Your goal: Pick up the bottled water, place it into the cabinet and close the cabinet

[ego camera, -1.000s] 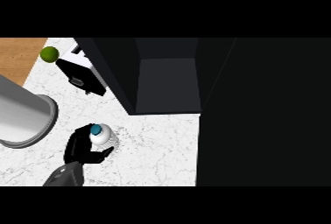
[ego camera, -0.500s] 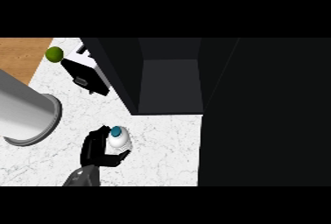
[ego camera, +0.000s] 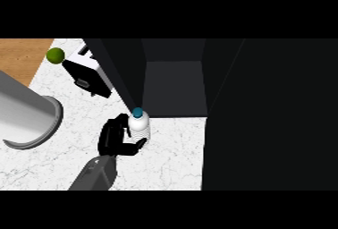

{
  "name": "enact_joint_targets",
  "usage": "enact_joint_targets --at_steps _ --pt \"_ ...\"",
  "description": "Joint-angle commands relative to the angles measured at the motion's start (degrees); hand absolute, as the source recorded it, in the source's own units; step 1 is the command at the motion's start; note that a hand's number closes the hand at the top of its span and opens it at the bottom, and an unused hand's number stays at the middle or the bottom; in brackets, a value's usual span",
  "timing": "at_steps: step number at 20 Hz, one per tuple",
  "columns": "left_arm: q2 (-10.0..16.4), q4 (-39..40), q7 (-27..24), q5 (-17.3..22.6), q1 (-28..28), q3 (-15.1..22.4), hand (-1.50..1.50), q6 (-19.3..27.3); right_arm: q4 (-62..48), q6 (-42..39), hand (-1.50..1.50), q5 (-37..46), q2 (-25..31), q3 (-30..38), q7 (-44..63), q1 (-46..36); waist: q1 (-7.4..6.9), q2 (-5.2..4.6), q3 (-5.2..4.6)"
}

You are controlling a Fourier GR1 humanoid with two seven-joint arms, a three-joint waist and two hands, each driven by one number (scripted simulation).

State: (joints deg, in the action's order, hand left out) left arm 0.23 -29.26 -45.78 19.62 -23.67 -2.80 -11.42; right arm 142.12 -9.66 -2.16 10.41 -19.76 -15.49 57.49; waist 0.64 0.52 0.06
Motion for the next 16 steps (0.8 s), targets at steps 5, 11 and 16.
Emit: enact_joint_targets --at_steps 5,11,16 --pt "-0.22 -15.83 7.04 5.77 -0.59 15.18 1.50 16.89 0.33 -0.01 -1.50 -4.62 -0.18 2.62 1.09 -1.58 -0.26 0.16 0.06" --pt "-0.16 -18.98 13.89 8.01 -7.33 18.37 1.50 25.52 4.10 -0.41 -1.50 -5.49 0.62 3.36 2.36 -0.06 1.04 -0.20 0.00" --pt "-0.10 -20.58 18.00 6.71 -10.67 22.19 1.50 34.41 1.58 -0.18 -1.50 -3.38 -0.22 2.33 1.20 -1.72 1.94 -0.23 0.06"
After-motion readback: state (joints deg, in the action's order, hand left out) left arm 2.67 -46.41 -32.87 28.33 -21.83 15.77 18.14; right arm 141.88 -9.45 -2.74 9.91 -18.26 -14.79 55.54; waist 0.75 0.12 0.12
